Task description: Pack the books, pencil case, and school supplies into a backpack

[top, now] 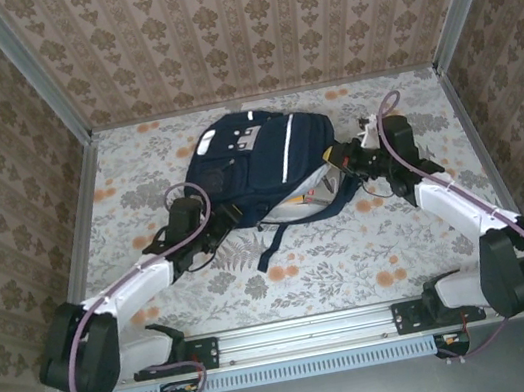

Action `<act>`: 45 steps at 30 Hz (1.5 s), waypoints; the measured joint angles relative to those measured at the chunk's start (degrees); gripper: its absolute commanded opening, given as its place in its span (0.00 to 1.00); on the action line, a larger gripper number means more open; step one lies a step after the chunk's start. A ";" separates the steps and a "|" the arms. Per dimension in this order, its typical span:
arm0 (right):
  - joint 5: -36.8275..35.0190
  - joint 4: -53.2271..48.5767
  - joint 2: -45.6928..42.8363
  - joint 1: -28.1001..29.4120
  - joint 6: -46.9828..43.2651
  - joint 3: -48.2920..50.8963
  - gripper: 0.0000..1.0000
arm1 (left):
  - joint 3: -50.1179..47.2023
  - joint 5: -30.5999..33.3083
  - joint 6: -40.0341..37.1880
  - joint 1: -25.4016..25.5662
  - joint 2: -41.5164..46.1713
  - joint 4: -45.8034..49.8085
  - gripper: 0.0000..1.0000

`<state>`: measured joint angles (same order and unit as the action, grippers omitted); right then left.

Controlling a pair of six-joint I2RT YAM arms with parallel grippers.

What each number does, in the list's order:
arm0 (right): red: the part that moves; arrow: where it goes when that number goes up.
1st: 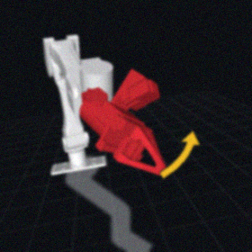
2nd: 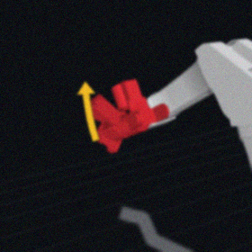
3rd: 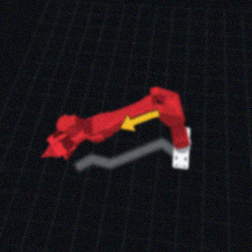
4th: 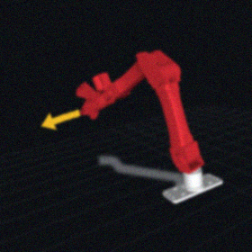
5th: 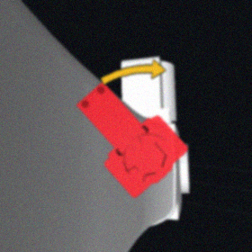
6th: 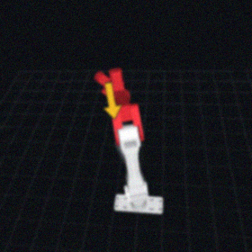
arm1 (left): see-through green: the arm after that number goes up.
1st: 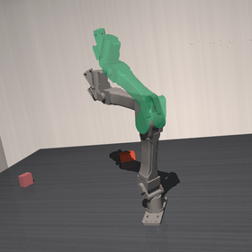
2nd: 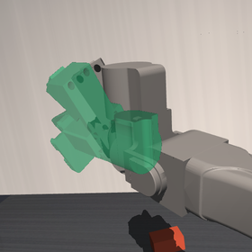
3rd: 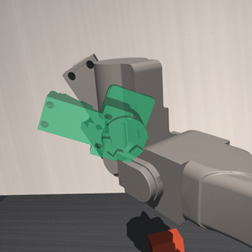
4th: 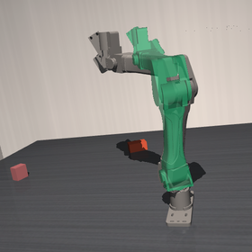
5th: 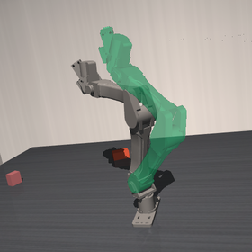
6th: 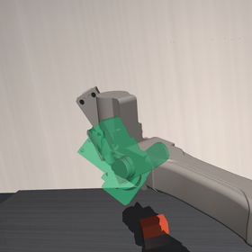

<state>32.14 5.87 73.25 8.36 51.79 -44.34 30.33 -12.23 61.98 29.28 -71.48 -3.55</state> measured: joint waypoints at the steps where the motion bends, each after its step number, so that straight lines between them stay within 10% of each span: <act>1: -0.11 -1.25 -0.11 -0.72 -1.20 0.00 0.20 | 0.00 -0.11 0.24 0.28 -1.55 -1.38 0.70; 3: -0.70 -3.80 -0.33 -1.70 -3.67 0.02 0.37 | 0.04 -0.22 0.90 0.83 -4.20 -3.58 0.69; 13: -11.80 -16.61 -10.86 1.92 -11.78 1.25 0.47 | 2.45 0.52 3.21 2.47 -14.01 -9.22 0.60; 21: -23.15 -21.90 -15.21 18.73 -13.97 1.62 0.50 | 2.80 1.18 5.75 3.63 -16.79 -12.28 0.00; 30: -32.41 -21.59 -3.89 35.76 -14.29 0.31 0.50 | 4.35 4.09 6.47 5.27 -10.60 -5.86 0.00; 45: -44.04 -9.33 17.55 46.40 -13.11 -4.02 0.48 | 6.01 5.62 8.39 6.34 -7.26 -1.68 0.00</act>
<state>-11.90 -3.46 90.80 54.76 38.68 -48.36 36.34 -6.61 70.37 35.62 -78.74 -5.23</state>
